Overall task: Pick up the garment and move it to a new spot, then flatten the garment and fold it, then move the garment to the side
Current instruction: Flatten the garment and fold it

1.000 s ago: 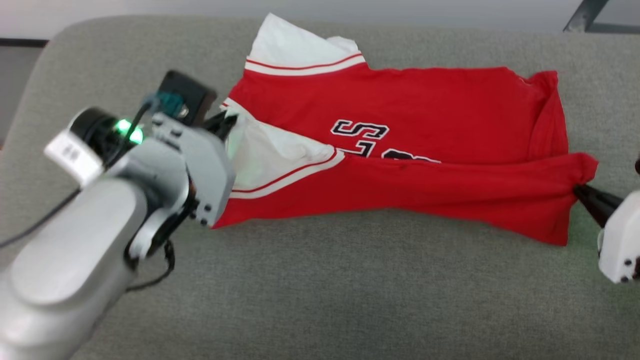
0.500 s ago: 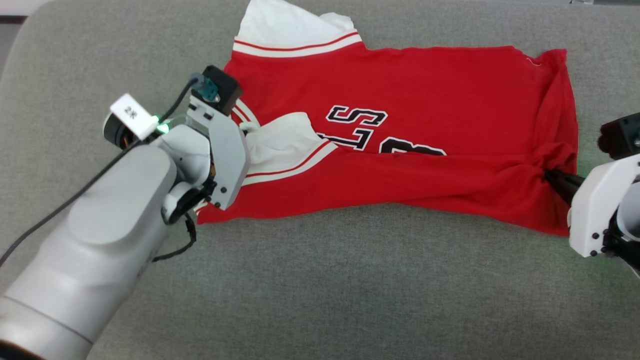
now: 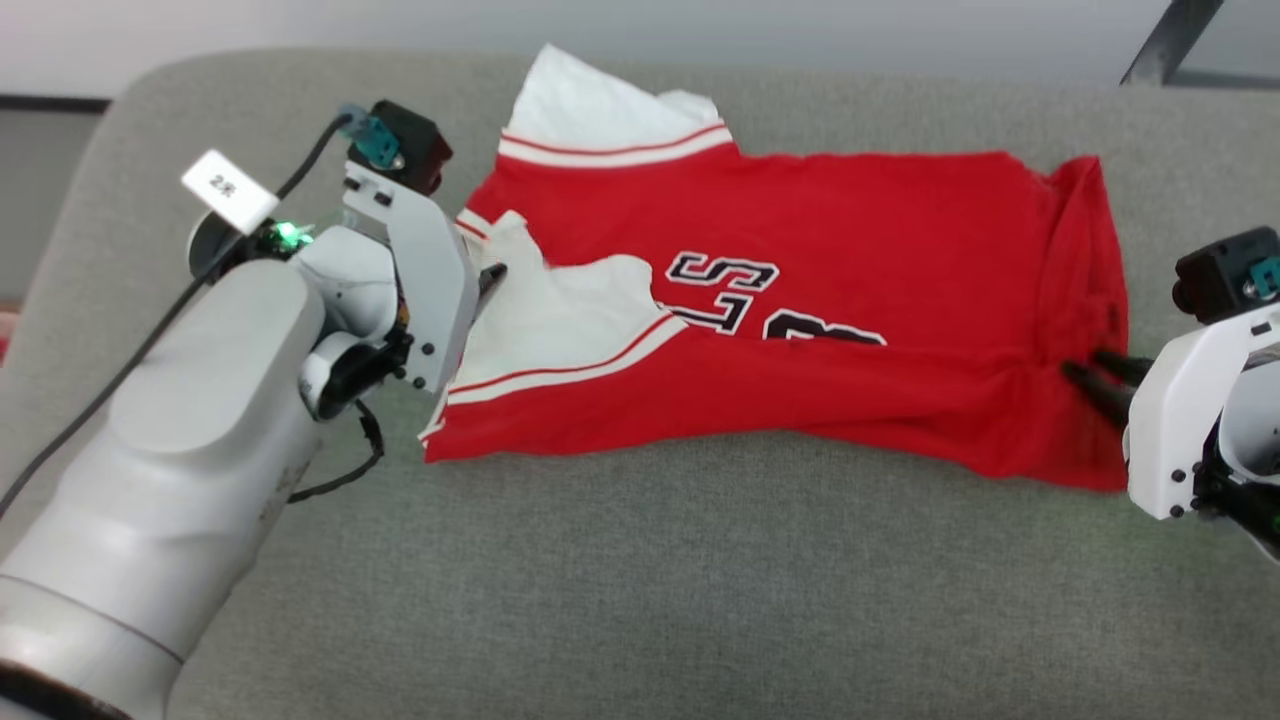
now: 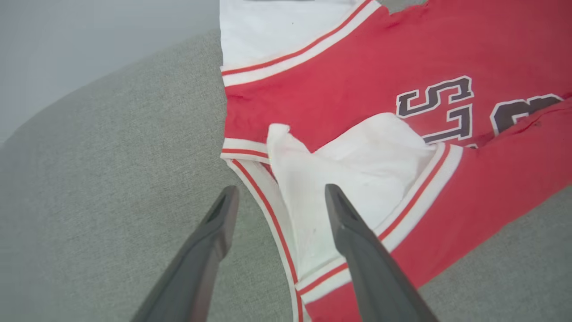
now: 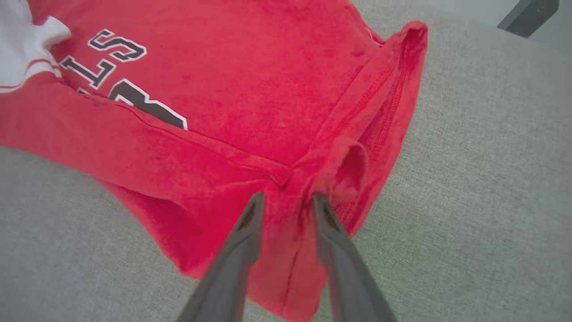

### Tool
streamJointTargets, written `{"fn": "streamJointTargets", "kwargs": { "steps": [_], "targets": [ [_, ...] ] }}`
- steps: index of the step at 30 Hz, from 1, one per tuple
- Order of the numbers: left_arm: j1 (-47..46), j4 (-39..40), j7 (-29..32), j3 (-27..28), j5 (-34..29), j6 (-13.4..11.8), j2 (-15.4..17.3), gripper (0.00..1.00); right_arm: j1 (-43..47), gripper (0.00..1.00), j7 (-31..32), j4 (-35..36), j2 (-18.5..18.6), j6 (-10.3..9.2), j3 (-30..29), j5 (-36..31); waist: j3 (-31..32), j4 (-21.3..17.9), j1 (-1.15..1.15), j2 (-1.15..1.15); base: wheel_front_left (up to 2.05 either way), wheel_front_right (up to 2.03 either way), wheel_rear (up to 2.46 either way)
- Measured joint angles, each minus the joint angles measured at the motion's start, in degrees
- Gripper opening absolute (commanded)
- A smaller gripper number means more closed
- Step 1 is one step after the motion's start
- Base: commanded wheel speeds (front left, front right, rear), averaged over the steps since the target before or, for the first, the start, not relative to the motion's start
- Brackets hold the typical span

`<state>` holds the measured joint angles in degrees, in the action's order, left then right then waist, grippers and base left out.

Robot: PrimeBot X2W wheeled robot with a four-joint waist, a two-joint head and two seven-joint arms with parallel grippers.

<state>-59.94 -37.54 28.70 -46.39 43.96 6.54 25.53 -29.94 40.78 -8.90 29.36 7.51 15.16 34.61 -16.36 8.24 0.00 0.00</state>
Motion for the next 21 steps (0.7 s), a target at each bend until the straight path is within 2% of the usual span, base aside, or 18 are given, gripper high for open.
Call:
{"fn": "streamJointTargets", "kwargs": {
  "steps": [5, 9, 17, 21],
  "targets": [
    [1.57, 1.45, -1.23, 0.38, 0.40, -0.63, 1.51, 1.00, 1.47, 1.00, -2.25, -0.32, 0.43, 0.00, 0.67, 0.07, 3.28, 0.35, 0.00, 0.00, 0.00, 0.00, 0.00],
    [4.66, 4.30, -3.13, 1.10, 0.87, -2.12, 2.75, 1.00, 3.50, 1.00, -7.69, 1.94, 1.47, 0.00, 1.35, -0.66, 6.10, 0.61, 0.00, 0.00, 0.00, 0.00, 0.00],
    [13.40, 14.58, -6.41, 4.39, 4.31, -6.80, 6.11, 1.00, 10.23, 1.00, -28.47, 7.26, 3.05, 0.00, -0.47, -7.71, 10.98, 0.73, 0.00, 0.00, 0.00, 0.00, 0.00],
    [17.74, 19.76, -6.73, 5.61, 5.63, -9.44, 8.42, 1.00, 14.95, 1.00, -37.66, 8.94, 1.96, 0.00, -3.28, -12.88, 12.43, 0.45, 0.00, 0.00, 0.00, 0.00, 0.00]
  ]
}}
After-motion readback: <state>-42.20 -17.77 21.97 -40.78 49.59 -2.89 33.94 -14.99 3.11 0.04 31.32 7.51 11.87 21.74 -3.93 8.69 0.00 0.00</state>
